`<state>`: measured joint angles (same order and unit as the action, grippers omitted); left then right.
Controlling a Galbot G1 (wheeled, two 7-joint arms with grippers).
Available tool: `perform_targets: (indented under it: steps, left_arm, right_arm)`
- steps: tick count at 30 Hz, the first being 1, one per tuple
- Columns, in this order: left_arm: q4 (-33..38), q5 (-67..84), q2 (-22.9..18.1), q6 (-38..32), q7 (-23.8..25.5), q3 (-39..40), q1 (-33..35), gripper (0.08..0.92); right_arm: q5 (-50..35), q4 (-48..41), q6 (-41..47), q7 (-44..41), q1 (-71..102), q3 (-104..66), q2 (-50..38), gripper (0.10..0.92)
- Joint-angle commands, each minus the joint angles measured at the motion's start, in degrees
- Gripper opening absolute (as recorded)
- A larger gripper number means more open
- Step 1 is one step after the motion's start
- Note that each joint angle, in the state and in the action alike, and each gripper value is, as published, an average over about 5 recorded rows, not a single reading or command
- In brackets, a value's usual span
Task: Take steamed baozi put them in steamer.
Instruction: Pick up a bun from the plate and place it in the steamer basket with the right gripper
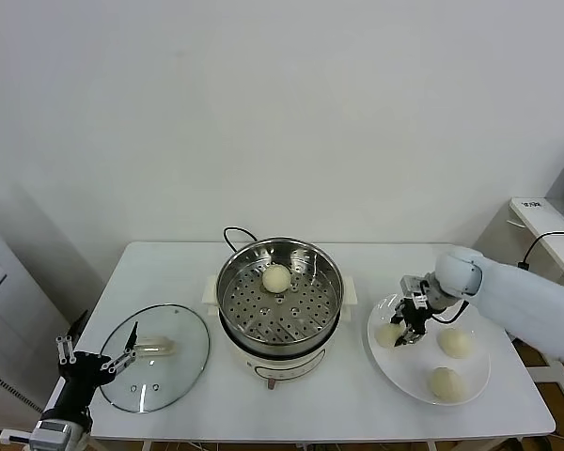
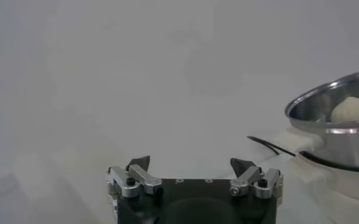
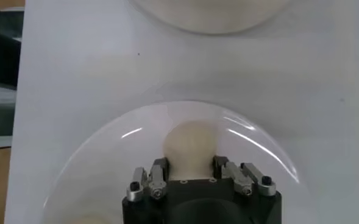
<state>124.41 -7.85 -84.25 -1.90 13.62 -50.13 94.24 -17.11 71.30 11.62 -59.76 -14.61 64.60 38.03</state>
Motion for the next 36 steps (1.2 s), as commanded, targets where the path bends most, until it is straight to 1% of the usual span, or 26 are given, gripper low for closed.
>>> perform_targets:
  steps: [1,5,7,10,14,18,21,27,31,36]
  left_arm:
    - [0.2,0.4,0.4,0.2,0.0,-0.2,-0.3,0.823]
    - [0.4,0.5,0.5,0.3,0.0,-0.2,-0.4,0.823]
    - [0.5,0.5,0.5,0.4,-0.1,-0.1,-0.6,0.823]
    - [0.7,0.6,0.4,0.4,-0.1,-0.1,-0.7,0.823]
    - [0.8,0.7,0.5,0.5,-0.1,-0.1,-0.7,0.823]
    - [0.8,0.8,0.3,0.4,-0.1,-0.1,-0.6,0.823]
    - [0.8,0.9,-0.1,0.2,0.0,-0.1,-0.4,0.823]
    - [0.6,1.1,-0.2,0.1,0.0,-0.4,-0.4,0.823]
    - [0.6,1.1,-0.1,0.3,0.0,-0.4,-0.8,0.823]
    - [0.5,1.2,-0.2,0.3,0.0,-0.7,-0.7,0.823]
  right_arm:
    - [-17.8,0.7,0.0,-3.1,-29.2,15.5,3.0,0.441]
    - [-28.6,0.6,1.5,-5.0,-39.8,21.5,8.7,0.441]
    - [-31.6,1.5,3.3,-5.0,-41.2,21.6,11.0,0.441]
    - [-33.9,6.0,7.0,-2.9,-39.5,20.8,13.6,0.442]
    - [-34.1,12.2,11.8,2.4,-32.5,18.5,17.3,0.447]
    - [-33.0,13.2,15.2,8.7,-23.9,16.1,23.6,0.460]
    - [-32.4,11.1,17.1,12.4,-19.5,14.8,28.2,0.478]
    - [-31.6,3.2,19.0,18.7,-13.7,11.9,35.2,0.484]
    - [-31.0,-0.2,19.0,19.7,-11.7,11.1,37.5,0.484]
    - [-29.5,-0.7,19.5,19.7,-11.5,11.4,37.8,0.486]
